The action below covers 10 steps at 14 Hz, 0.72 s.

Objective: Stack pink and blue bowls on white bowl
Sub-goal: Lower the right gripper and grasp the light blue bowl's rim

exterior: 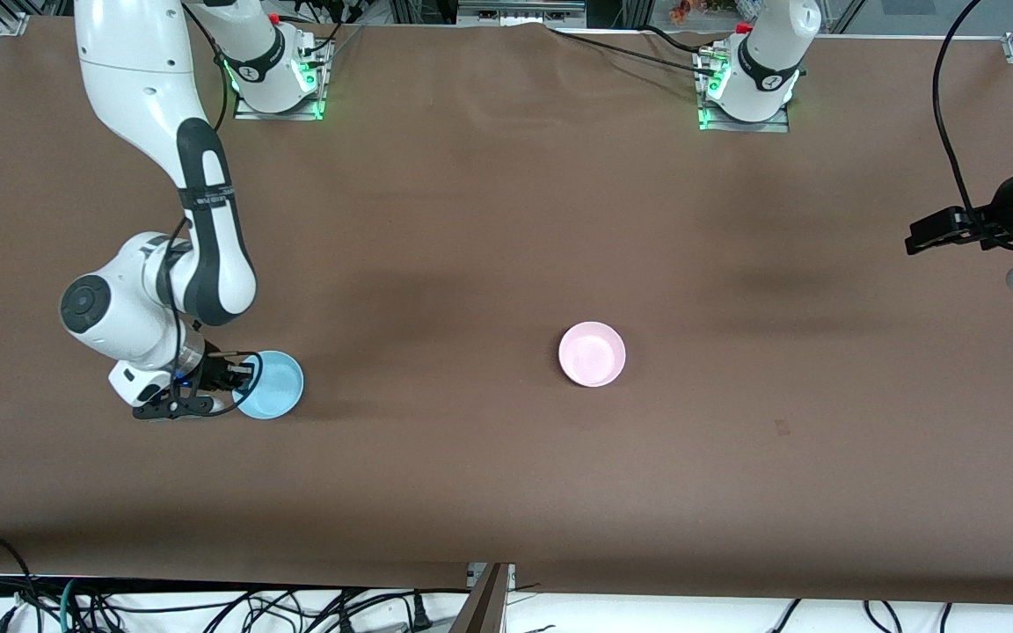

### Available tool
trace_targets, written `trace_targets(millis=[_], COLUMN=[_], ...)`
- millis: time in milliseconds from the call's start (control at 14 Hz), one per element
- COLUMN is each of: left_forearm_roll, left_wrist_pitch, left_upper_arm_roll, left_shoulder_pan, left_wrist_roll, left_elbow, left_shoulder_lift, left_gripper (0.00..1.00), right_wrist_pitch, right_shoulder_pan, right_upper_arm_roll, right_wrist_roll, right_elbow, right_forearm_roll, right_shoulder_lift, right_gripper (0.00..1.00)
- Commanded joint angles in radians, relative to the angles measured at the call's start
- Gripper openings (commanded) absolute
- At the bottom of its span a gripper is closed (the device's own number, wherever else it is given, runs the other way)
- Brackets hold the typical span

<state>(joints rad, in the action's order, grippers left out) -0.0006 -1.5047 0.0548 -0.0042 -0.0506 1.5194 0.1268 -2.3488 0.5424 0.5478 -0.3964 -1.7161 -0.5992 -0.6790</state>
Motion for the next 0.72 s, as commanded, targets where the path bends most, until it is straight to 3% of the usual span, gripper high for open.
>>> trace_targets(millis=[0, 358, 645], left_forearm_roll=[-0.015, -0.015, -0.015], left_wrist_pitch=[0.027, 0.027, 0.027], left_upper_arm_roll=[0.0, -0.001, 0.0], left_shoulder_pan=[0.001, 0.001, 0.003], left_wrist_roll=[0.005, 0.005, 0.006], left_elbow=[-0.034, -0.034, -0.034], left_shoulder_lift=[0.014, 0.014, 0.014], left_gripper=[1.0, 1.0, 1.0], right_wrist_pitch=[0.109, 0.223, 0.237], right_shoulder_pan=[0.045, 0.137, 0.25], right_upper_arm_roll=[0.059, 0.058, 0.054], right_wrist_roll=[0.055, 0.364, 0.617], right_elbow=[0.062, 0.202, 0.254], right_forearm_roll=[-0.004, 0.157, 0.159], right_shoulder_lift=[0.019, 0.009, -0.004], right_gripper=[0.0, 0.0, 0.0])
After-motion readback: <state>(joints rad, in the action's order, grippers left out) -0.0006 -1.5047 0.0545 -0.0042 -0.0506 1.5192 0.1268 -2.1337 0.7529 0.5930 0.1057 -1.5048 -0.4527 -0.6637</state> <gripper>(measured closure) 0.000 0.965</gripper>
